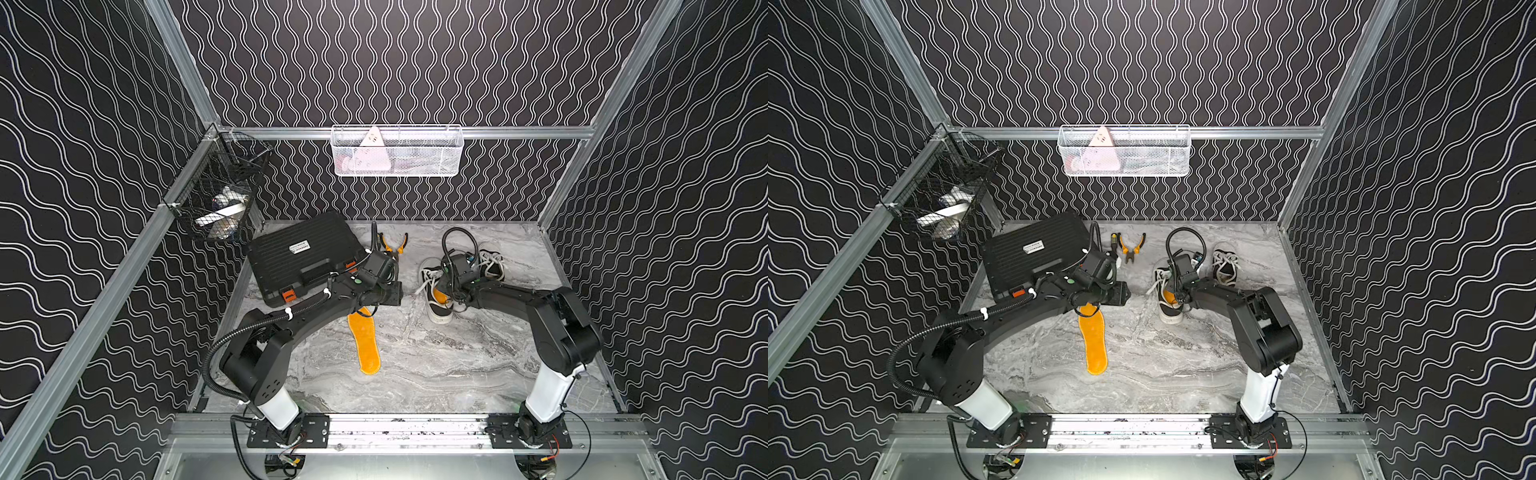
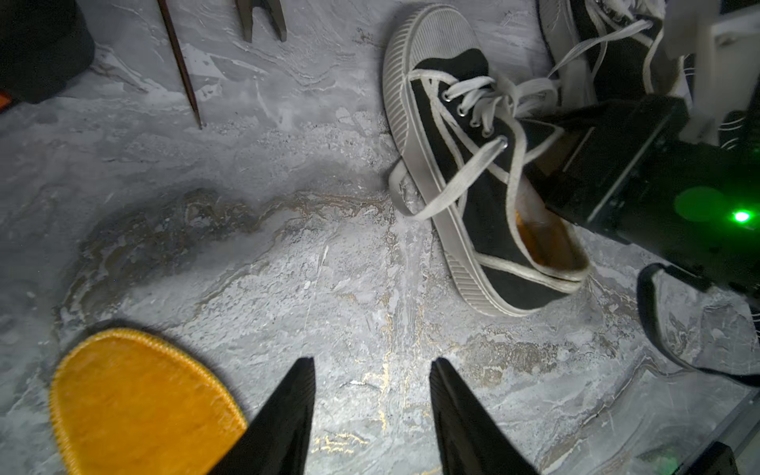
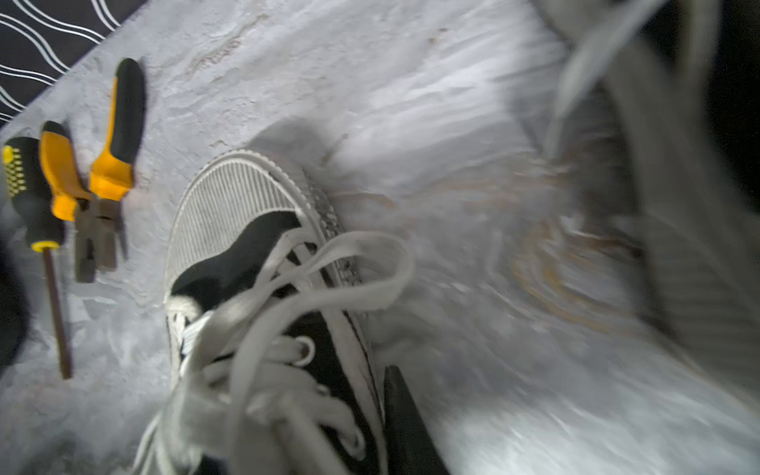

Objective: Insert the insole into the shoe
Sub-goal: Move the shoe to the center of the board.

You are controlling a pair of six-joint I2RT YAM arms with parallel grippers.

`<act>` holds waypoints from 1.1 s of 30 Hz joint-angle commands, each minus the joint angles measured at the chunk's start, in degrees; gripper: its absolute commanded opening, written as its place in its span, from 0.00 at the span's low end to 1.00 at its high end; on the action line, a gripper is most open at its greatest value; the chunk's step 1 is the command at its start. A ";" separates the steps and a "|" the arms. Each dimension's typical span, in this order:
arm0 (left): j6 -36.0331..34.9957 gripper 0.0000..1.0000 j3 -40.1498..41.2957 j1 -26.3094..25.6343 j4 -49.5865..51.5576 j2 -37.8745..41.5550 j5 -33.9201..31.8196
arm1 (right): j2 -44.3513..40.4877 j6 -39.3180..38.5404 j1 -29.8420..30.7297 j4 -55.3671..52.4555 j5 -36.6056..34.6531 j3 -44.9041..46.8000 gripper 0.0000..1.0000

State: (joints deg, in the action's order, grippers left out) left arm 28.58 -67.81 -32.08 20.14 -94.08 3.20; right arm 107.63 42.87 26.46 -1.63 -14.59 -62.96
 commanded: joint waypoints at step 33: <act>-0.42 0.51 -4.15 2.53 1.12 0.66 -0.32 | -3.69 -24.58 -20.44 -24.33 9.25 -15.02 0.55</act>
State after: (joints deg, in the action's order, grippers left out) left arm 28.32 -71.26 -29.65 21.04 -93.21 2.46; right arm 102.41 22.79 6.87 -21.52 -7.66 -76.69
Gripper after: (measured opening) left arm 0.506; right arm 0.548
